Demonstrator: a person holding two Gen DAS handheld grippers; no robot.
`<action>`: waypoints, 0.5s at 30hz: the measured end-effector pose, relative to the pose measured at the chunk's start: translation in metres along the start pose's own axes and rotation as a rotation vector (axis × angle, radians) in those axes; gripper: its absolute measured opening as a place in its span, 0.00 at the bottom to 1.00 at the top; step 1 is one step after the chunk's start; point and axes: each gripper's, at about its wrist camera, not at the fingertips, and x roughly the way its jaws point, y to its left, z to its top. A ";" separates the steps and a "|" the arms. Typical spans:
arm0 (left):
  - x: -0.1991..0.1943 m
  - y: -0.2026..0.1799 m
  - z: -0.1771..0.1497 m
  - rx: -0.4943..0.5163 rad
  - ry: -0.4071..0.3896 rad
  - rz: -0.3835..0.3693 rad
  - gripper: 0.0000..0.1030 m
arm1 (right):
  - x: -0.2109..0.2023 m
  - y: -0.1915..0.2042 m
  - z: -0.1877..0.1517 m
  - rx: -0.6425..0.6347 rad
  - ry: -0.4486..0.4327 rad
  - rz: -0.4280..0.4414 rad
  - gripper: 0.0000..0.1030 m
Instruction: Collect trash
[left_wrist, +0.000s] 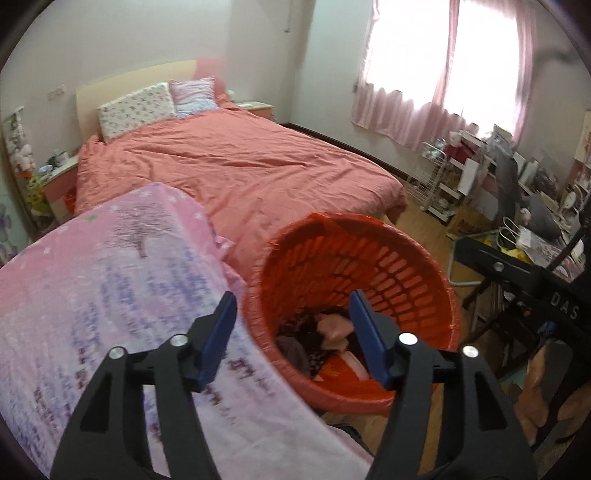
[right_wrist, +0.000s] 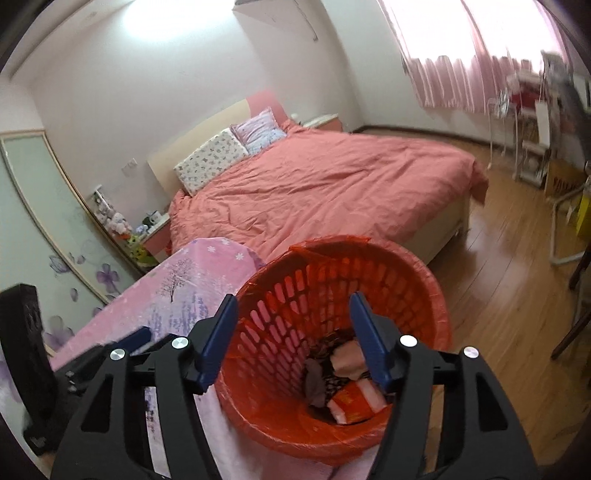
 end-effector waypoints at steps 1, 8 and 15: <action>-0.010 0.006 -0.003 -0.009 -0.014 0.017 0.67 | -0.005 0.001 0.000 -0.007 -0.010 -0.007 0.71; -0.081 0.034 -0.024 -0.082 -0.092 0.128 0.91 | -0.060 0.029 -0.013 -0.092 -0.139 -0.101 0.98; -0.159 0.045 -0.066 -0.114 -0.189 0.314 0.96 | -0.103 0.059 -0.049 -0.156 -0.187 -0.214 0.98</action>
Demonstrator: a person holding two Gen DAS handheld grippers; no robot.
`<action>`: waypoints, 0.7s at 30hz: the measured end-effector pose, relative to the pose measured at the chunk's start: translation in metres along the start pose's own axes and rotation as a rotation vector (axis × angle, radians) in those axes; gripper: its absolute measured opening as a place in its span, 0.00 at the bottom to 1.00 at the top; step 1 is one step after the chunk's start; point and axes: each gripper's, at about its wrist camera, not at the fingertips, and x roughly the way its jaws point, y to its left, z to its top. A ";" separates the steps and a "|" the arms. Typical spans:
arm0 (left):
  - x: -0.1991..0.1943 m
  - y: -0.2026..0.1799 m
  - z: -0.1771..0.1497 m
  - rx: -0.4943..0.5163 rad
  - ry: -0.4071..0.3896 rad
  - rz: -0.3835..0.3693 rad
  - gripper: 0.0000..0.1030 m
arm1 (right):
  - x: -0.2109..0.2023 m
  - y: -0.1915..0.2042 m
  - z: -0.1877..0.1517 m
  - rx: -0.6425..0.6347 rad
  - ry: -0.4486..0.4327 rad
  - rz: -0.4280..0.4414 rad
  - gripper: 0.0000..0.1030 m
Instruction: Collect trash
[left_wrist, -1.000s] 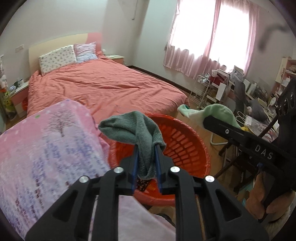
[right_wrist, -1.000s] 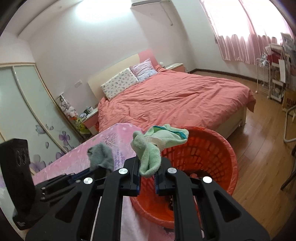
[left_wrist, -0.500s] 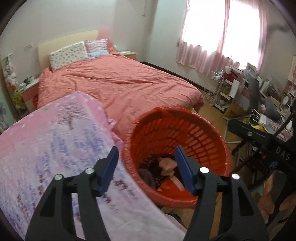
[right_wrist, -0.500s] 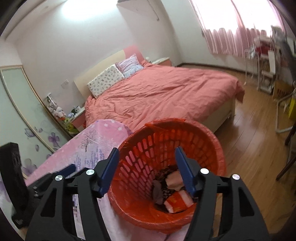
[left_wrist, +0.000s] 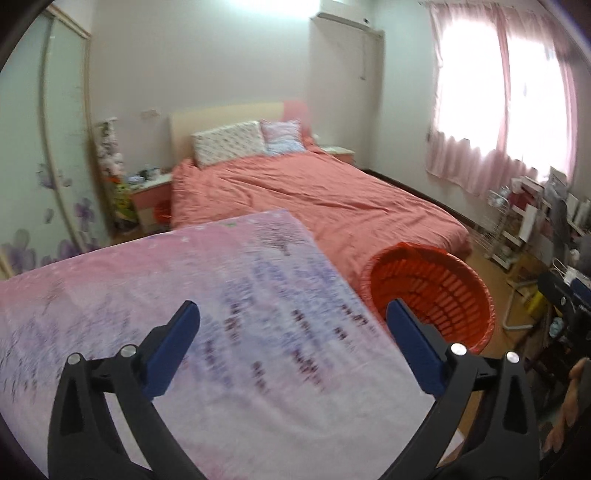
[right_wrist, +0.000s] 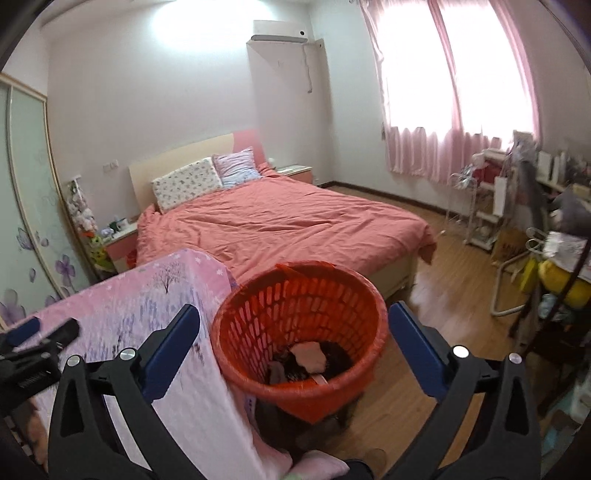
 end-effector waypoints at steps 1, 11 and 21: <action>-0.010 0.006 -0.006 -0.014 -0.008 0.010 0.96 | -0.011 0.003 -0.006 -0.014 -0.011 -0.008 0.98; -0.088 0.047 -0.072 -0.116 -0.097 0.148 0.96 | -0.066 0.034 -0.042 -0.111 -0.157 -0.074 0.98; -0.118 0.063 -0.113 -0.170 -0.096 0.218 0.96 | -0.067 0.044 -0.058 -0.101 -0.057 -0.039 0.98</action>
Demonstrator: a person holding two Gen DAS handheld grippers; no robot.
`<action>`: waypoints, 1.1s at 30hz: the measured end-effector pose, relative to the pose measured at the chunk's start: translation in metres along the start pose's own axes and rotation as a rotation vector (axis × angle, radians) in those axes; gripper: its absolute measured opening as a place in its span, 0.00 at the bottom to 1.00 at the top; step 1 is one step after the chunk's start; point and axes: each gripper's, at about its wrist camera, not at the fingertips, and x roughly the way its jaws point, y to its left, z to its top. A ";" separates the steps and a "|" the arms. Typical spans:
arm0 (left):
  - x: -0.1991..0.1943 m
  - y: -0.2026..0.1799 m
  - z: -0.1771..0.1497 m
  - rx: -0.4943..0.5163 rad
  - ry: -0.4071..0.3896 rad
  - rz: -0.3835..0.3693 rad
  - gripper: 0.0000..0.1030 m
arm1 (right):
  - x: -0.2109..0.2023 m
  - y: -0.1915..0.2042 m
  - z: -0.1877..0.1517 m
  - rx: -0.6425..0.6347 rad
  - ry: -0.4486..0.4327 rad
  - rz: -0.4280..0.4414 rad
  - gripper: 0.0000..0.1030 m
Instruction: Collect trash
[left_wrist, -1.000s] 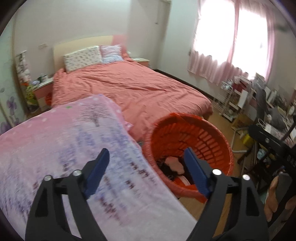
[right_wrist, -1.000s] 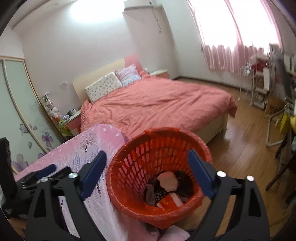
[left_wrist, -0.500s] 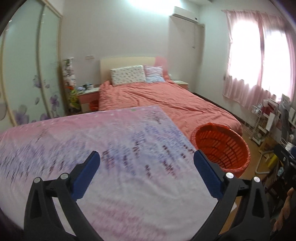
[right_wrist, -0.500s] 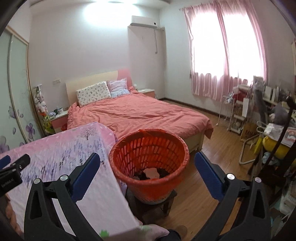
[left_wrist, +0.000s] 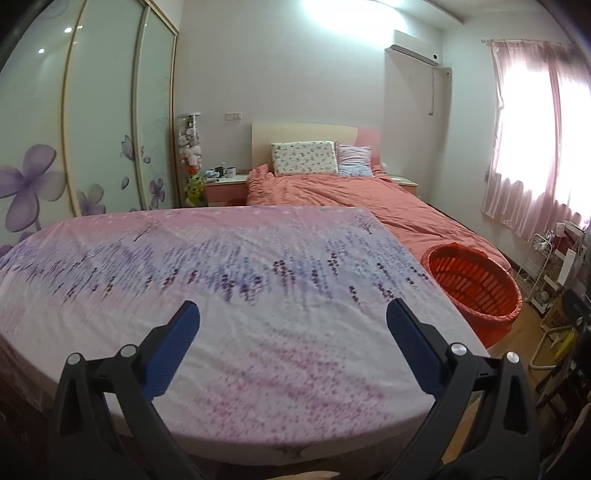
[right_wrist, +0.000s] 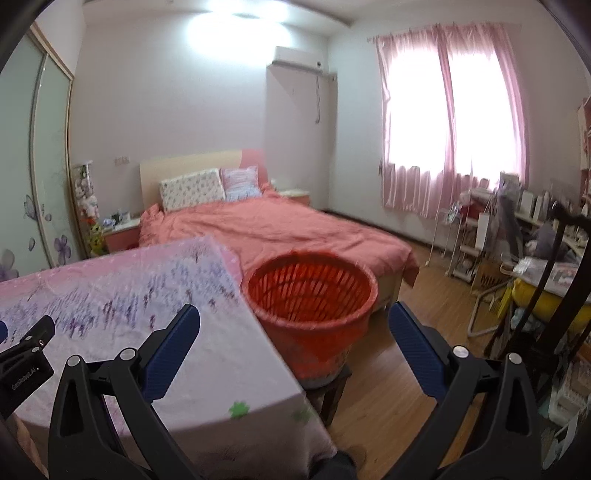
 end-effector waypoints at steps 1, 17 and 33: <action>-0.002 0.001 -0.002 0.002 -0.002 0.004 0.96 | 0.004 0.001 0.000 -0.003 0.028 0.002 0.98; -0.009 -0.002 -0.012 0.015 0.038 0.043 0.96 | -0.001 0.011 -0.020 -0.009 0.105 -0.109 0.98; -0.008 -0.012 -0.010 0.010 0.047 0.011 0.96 | -0.001 0.011 -0.020 -0.009 0.113 -0.082 0.98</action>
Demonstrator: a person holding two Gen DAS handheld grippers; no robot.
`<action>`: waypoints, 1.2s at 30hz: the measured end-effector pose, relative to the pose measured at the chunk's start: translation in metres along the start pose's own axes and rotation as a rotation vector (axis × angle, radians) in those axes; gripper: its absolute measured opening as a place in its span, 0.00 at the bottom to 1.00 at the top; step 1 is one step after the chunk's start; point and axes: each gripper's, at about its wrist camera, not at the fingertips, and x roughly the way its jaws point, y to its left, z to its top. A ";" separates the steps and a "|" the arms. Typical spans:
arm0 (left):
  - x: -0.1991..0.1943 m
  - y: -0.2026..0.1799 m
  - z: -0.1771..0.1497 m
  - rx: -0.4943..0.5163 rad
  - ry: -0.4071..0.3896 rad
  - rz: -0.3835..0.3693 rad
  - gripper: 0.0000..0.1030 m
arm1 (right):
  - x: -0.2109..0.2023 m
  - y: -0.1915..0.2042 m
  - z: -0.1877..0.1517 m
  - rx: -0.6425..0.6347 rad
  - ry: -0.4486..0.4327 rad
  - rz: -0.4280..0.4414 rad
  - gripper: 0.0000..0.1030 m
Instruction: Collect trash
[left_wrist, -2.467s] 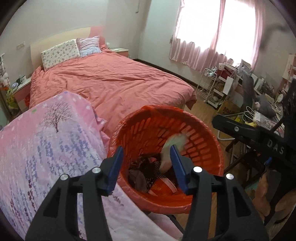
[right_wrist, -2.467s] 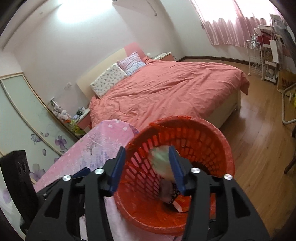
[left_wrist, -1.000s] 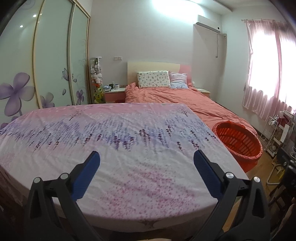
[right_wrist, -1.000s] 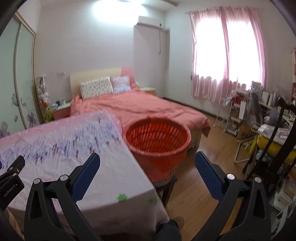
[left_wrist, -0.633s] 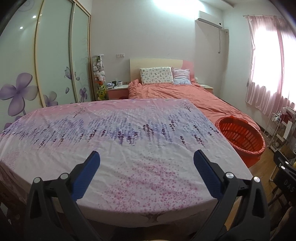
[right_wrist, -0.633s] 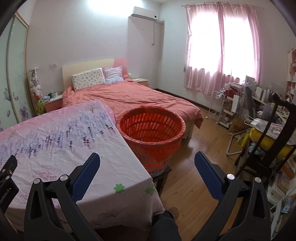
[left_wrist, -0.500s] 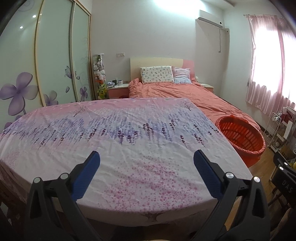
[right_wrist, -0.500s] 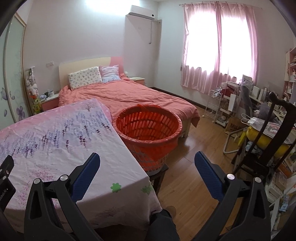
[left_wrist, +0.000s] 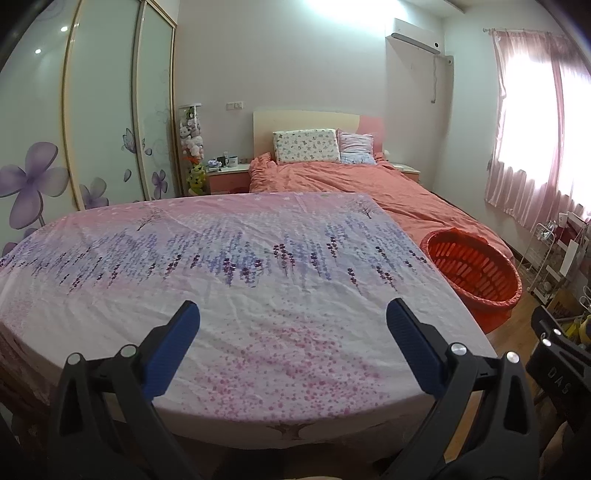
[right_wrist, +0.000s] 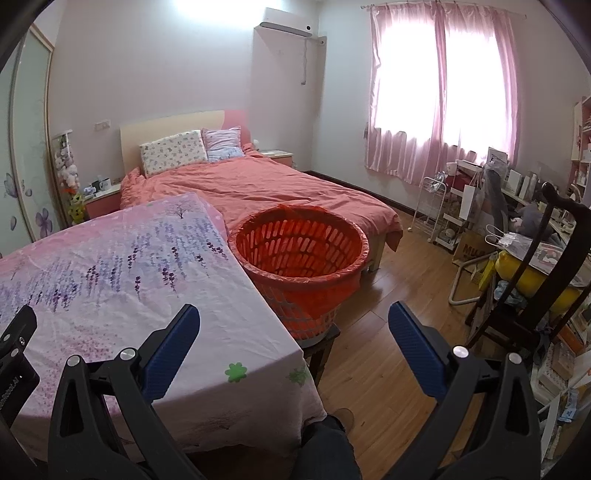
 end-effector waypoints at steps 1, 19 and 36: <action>-0.001 -0.001 0.001 -0.002 -0.004 -0.004 0.96 | -0.001 0.000 0.001 0.002 -0.001 0.002 0.98; -0.012 -0.006 0.008 -0.002 -0.045 -0.014 0.96 | -0.006 0.001 0.006 0.016 -0.018 0.032 0.98; -0.011 -0.003 0.008 -0.003 -0.043 -0.007 0.96 | -0.006 0.002 0.008 0.018 -0.017 0.039 0.98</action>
